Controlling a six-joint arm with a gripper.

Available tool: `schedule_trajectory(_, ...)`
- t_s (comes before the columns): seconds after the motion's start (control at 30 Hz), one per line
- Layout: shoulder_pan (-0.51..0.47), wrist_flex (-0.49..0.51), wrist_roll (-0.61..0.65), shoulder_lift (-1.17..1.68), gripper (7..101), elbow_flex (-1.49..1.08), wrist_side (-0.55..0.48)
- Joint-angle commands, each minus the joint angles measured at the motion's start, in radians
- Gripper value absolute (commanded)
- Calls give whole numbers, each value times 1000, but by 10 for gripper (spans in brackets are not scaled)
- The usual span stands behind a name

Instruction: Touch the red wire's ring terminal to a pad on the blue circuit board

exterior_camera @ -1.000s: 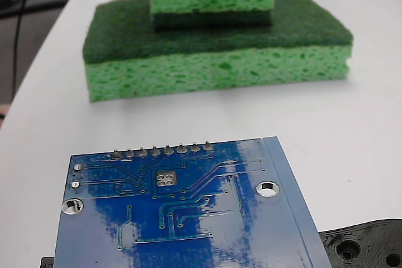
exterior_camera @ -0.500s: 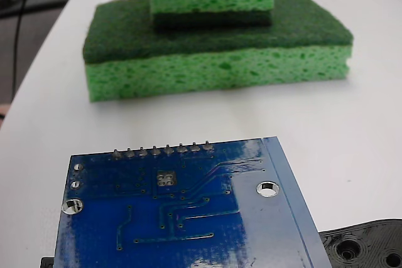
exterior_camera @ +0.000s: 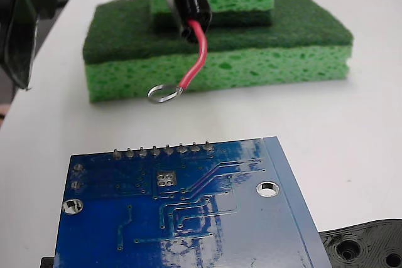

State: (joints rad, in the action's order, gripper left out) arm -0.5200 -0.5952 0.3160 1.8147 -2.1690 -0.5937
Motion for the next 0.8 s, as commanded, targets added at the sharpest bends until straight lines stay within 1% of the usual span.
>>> schedule_trajectory(0.03,-5,-3,9,-20,1003,26,-9)
schedule_trajectory(0.33,-23,-28,26,-35,1003,38,-54)
schedule_trajectory(0.8,-18,-40,32,-75,1003,49,-54)
